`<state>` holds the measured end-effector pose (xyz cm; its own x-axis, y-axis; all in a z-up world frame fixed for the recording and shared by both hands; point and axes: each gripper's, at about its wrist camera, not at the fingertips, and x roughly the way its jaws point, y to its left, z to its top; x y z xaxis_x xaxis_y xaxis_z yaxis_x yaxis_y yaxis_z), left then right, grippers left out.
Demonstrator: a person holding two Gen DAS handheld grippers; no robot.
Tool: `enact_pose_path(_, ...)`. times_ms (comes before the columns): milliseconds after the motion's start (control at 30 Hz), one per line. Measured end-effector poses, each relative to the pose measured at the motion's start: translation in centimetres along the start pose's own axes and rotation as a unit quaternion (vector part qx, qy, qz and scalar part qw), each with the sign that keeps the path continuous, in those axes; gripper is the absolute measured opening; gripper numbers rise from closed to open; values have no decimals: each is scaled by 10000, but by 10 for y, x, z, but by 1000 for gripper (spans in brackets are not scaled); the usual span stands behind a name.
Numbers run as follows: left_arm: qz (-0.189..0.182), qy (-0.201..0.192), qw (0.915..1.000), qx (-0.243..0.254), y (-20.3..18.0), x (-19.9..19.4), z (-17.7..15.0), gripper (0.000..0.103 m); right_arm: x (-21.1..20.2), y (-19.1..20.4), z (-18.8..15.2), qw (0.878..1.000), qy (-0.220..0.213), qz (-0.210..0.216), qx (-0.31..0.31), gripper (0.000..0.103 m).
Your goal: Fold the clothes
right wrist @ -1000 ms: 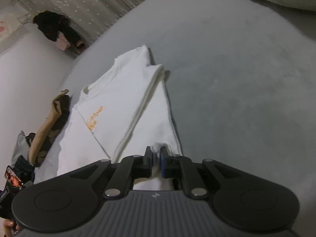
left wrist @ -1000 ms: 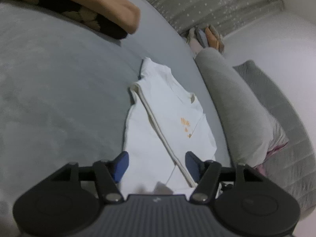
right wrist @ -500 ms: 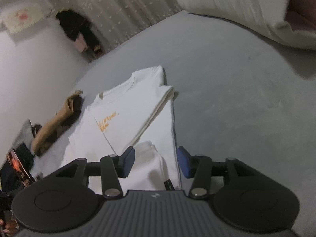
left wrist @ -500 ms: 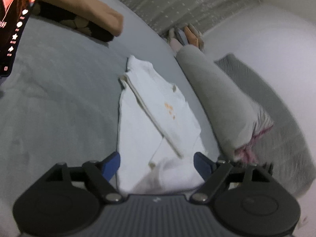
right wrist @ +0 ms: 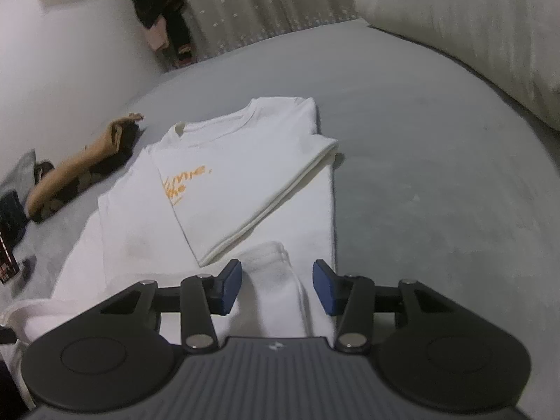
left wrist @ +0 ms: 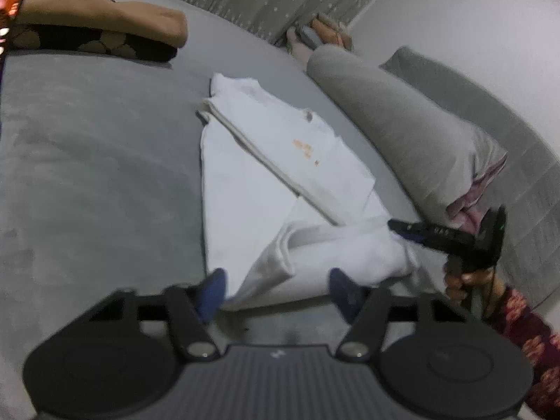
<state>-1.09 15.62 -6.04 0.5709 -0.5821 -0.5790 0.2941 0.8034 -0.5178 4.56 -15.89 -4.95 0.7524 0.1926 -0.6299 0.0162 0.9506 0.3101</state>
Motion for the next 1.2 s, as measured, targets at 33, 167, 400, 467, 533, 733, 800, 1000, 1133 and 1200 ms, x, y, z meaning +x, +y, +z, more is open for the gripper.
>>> enact_pose_path(33,67,-3,10000,52,-2,2,0,48,1,2,-1,10000,3,-20,-98,47)
enact_pose_path(167,247,-69,9996,141,-6,8,2,26,4,10,-3,9991,79,-25,-420,26)
enact_pose_path(400,406,-296,9986,133,-7,15,23,11,-5,22,-1,9955,-171,-118,-923,7)
enact_pose_path(467,475,-340,9981,200,-8,22,35,9,-7,23,3,9944,-331,-217,-983,7)
enact_pose_path(533,560,-414,9969,358,-12,31,50,9,-8,22,8,9931,-487,-333,-1010,7)
enact_pose_path(733,769,-627,9929,649,-18,65,100,7,1,19,31,9890,-844,-711,-989,6)
enact_pose_path(800,804,-667,9922,675,-17,77,115,7,5,16,40,9878,-973,-795,-923,6)
enact_pose_path(1000,944,-749,9897,768,-15,117,155,7,29,6,72,9841,-1232,-1022,-770,6)
enact_pose_path(1133,1090,-802,9870,864,-13,147,180,7,53,-1,93,9813,-1333,-1162,-763,6)
enact_pose_path(1200,1164,-835,9854,918,-11,161,192,7,65,-3,103,9798,-1377,-1222,-775,6)
